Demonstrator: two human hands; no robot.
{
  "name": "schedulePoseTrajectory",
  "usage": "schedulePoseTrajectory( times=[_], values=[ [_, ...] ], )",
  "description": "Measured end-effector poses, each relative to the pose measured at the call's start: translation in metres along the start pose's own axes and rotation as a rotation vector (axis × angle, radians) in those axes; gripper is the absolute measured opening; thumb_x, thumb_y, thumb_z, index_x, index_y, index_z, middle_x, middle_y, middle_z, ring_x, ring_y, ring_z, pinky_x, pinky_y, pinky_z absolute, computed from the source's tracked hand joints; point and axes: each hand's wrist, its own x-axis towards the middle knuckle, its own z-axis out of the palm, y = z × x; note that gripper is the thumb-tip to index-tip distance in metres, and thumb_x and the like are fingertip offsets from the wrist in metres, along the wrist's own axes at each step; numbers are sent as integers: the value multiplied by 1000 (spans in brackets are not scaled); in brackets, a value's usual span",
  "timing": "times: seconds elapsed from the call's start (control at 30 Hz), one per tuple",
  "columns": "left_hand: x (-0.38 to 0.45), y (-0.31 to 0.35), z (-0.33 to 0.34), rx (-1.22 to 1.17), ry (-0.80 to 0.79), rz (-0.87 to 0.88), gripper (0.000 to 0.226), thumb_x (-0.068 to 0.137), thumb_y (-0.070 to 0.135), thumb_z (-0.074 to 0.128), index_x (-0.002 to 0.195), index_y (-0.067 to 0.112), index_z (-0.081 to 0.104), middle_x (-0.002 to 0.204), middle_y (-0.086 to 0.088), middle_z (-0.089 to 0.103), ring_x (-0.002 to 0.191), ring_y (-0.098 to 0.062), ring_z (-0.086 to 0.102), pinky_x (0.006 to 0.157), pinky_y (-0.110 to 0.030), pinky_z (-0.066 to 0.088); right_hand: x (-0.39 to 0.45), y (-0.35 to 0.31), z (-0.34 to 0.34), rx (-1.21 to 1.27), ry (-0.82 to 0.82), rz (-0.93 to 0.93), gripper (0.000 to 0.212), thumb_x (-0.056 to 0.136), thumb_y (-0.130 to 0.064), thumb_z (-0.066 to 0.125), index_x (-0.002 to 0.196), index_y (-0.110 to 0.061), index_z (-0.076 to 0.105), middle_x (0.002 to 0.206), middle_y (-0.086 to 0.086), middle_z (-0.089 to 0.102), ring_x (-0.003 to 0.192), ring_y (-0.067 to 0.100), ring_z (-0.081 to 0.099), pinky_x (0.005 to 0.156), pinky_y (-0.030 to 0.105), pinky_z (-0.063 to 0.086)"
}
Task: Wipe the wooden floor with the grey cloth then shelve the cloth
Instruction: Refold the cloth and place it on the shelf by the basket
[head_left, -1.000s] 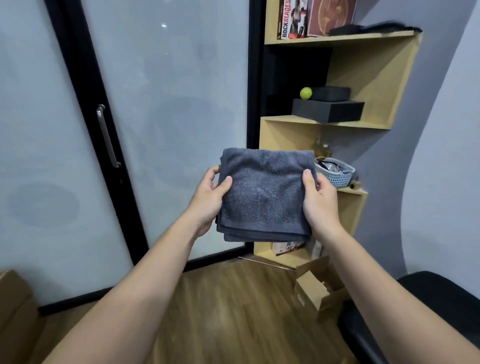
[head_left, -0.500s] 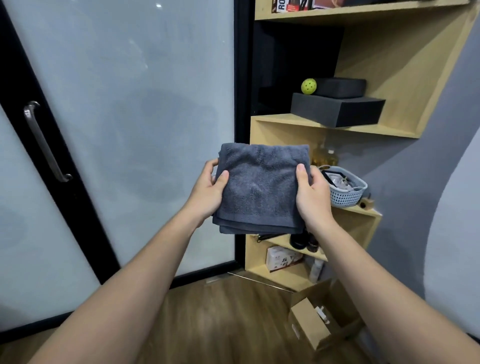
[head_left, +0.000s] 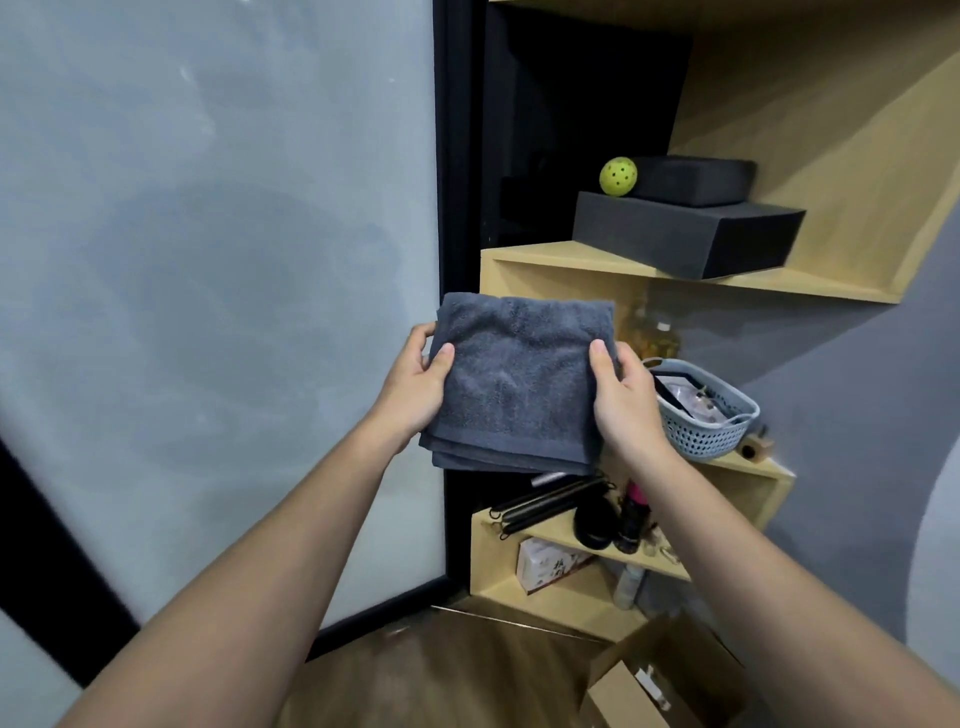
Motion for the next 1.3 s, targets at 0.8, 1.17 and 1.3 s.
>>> schedulePoseTrajectory(
  times=[0.8, 1.17, 1.3],
  values=[
    [262, -194, 156, 596, -334, -124, 27, 105, 39, 38, 131, 37, 44, 120, 1, 66, 108, -30, 61, 82, -34, 40, 165, 231, -16, -157, 137, 423, 25, 104, -17, 51, 128, -18, 56, 128, 2, 63, 120, 21, 59, 108, 48, 46],
    [349, -262, 253, 830, -459, -125, 35, 106, 33, 42, 140, 26, 47, 123, -7, 66, 110, -32, 60, 83, -31, 40, 245, 338, -48, 43, 133, 859, 22, 94, -14, 53, 106, -32, 55, 106, 10, 70, 91, 30, 69, 58, 34, 55],
    [377, -287, 277, 942, -532, -93, 29, 103, 39, 41, 131, 32, 46, 117, -7, 67, 103, -34, 61, 87, -40, 46, 254, 368, -48, 136, 179, 945, 28, 97, -15, 53, 117, -33, 53, 109, 6, 67, 94, 32, 67, 60, 43, 60]
  ],
)
